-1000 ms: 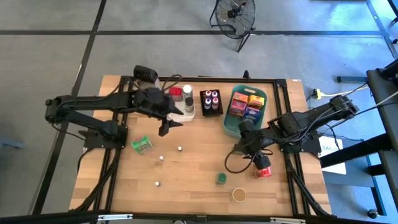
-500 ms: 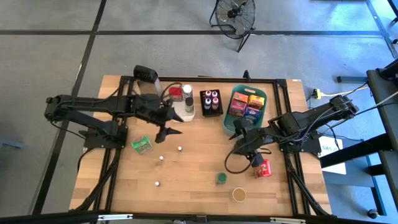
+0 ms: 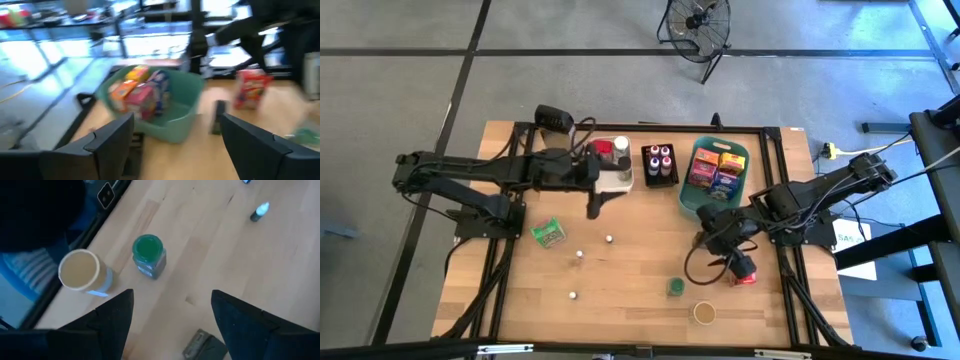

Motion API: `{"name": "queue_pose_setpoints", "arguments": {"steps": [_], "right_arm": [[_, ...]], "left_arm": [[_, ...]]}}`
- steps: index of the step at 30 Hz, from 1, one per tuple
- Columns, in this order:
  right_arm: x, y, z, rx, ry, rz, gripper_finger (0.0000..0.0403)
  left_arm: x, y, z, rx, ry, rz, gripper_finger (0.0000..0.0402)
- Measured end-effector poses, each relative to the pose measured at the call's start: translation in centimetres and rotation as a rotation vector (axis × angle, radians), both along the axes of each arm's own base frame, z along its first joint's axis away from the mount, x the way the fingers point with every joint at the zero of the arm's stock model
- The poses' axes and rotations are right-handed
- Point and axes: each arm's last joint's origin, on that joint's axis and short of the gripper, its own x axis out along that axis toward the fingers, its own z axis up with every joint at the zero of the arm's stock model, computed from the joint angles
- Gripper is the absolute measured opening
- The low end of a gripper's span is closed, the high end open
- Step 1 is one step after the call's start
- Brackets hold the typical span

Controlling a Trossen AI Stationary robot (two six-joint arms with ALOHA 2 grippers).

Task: Pick & Place Kitchen Items
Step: Put the light brown spice bottle into the white bin

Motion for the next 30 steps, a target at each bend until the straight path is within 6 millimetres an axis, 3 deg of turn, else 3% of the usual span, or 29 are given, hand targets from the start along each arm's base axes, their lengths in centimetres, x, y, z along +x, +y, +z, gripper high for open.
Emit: {"name": "queue_pose_setpoints", "arguments": {"steps": [4, 10, 21, 27, 30], "right_arm": [[-0.4, 0.4, -0.1, 0.033, 0.046, -0.050, 0.0268], [-1.3, 2.4, -0.3, 0.024, 0.061, 0.033, 0.0268], [-3.9, 6.7, -0.4, 0.112, 0.116, 0.055, 0.0268], [-3.3, 8.1, -0.2, 0.098, -0.018, 0.216, 0.0268], [-2.8, 8.3, 0.0, 0.147, -0.043, 0.107, 0.0268]], "left_arm": [[-0.1, 0.3, -0.1, 0.020, 0.010, 0.072, 0.0292], [0.3, 0.1, -1.1, -0.081, 0.066, 0.096, 0.0292], [1.9, -2.6, -2.9, -0.178, 0.114, 0.037, 0.0292], [3.3, -3.4, -2.8, -0.222, 0.015, 0.018, 0.0292], [3.6, -3.4, -2.9, -0.231, 0.000, 0.018, 0.0292]]}}
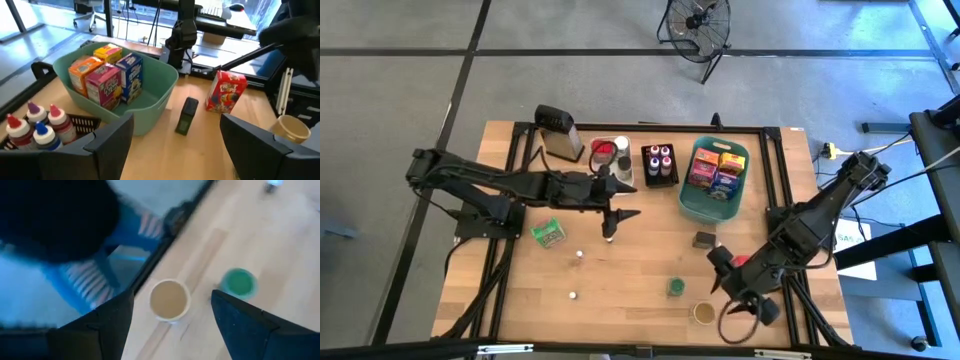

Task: Pick & Place Kitchen Items
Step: Put the light brown spice bottle into the white bin

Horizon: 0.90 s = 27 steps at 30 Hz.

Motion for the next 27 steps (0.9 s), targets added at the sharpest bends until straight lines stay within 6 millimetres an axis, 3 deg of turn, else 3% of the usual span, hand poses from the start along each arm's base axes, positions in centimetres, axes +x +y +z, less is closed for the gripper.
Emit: {"name": "queue_pose_setpoints", "arguments": {"steps": [3, 14, 27], "right_arm": [[0.4, 0.1, -0.2, 0.009, 0.002, -0.118, 0.0272], [0.9, 1.0, -2.8, -0.059, 0.151, -0.227, 0.0282], [-4.5, 5.3, -3.8, -0.113, 0.047, -0.266, 0.0282]], "left_arm": [[0.0, 0.0, 0.0, -0.028, -0.002, 0.009, 0.0292], [0.0, 0.0, -0.1, -0.028, 0.004, 0.010, 0.0292], [0.0, 0.1, -0.1, 0.031, 0.013, -0.008, 0.0292]]}}
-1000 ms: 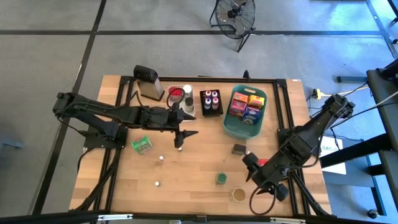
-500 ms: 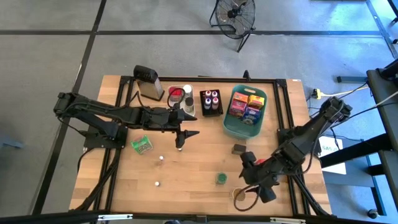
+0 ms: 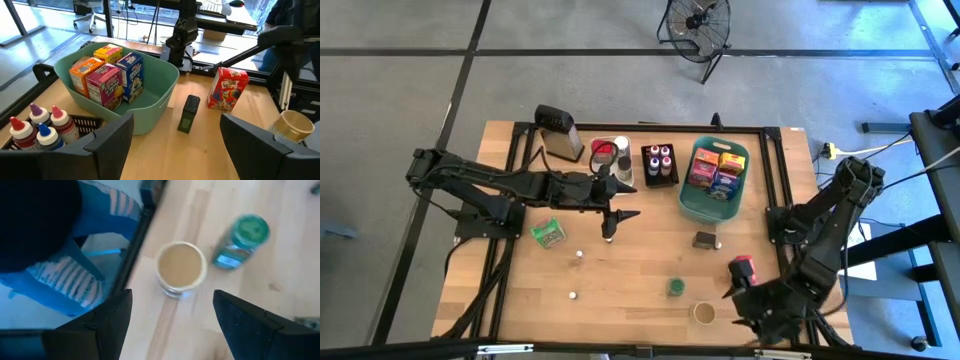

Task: Pick & Place Kitchen Items
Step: Put the light brown spice bottle into the white bin

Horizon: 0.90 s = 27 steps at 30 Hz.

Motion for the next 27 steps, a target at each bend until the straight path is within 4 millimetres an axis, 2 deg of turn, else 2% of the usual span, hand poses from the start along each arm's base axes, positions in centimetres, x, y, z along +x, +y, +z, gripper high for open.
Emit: {"name": "queue_pose_setpoints", "arguments": {"steps": [4, 8, 27], "right_arm": [[-0.53, 0.89, -0.68, -0.003, -0.090, 0.055, 0.0282], [-0.28, 0.82, -0.83, -0.012, -0.171, -0.037, 0.0282], [-0.03, 0.64, -0.83, 0.053, -0.152, -0.138, 0.0282]], "left_arm": [[0.01, 0.00, 0.02, -0.008, -0.003, 0.003, 0.0292], [0.04, 0.00, 0.07, -0.030, -0.013, 0.010, 0.0292], [-0.03, -0.03, -0.10, -0.118, -0.007, 0.038, 0.0292]]}}
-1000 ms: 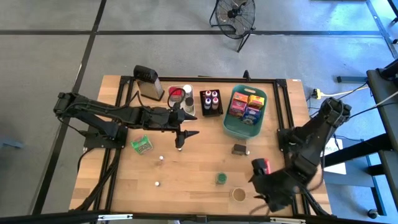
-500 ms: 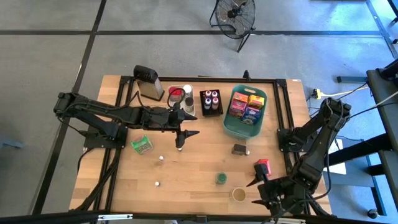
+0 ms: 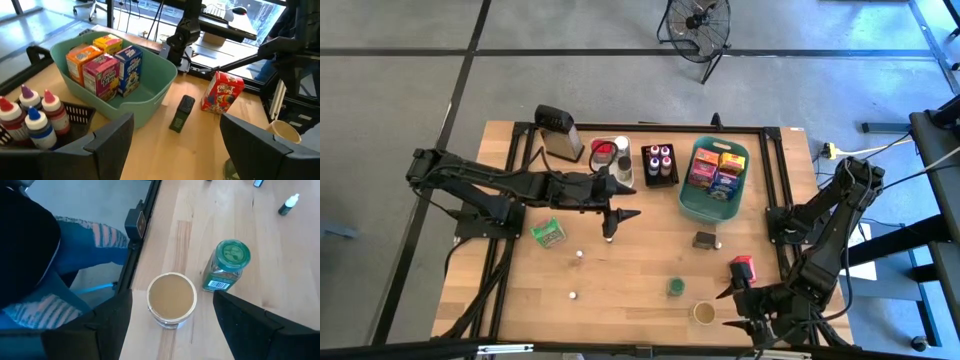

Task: Pick & Place Kitchen Items
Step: Put the light brown spice bottle into the white bin

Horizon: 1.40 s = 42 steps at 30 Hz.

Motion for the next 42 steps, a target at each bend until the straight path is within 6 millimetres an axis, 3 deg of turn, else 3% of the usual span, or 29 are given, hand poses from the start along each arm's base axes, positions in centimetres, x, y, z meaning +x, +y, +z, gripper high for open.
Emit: {"name": "queue_pose_setpoints", "arguments": {"steps": [20, 34, 42], "right_arm": [[0.1, 0.4, -0.1, 0.021, -0.014, -0.004, 0.0282], [-0.1, -0.1, -0.8, -0.072, 0.013, -0.032, 0.0283], [0.1, -0.2, -1.4, -0.099, 0.025, -0.067, 0.0343]], "left_arm": [[-0.2, 0.0, -0.5, -0.009, 0.049, 0.005, 0.0292], [-0.3, -0.1, -0.8, -0.051, 0.087, -0.042, 0.0292], [-0.4, -0.7, -0.9, -0.047, 0.102, -0.061, 0.0292]]}}
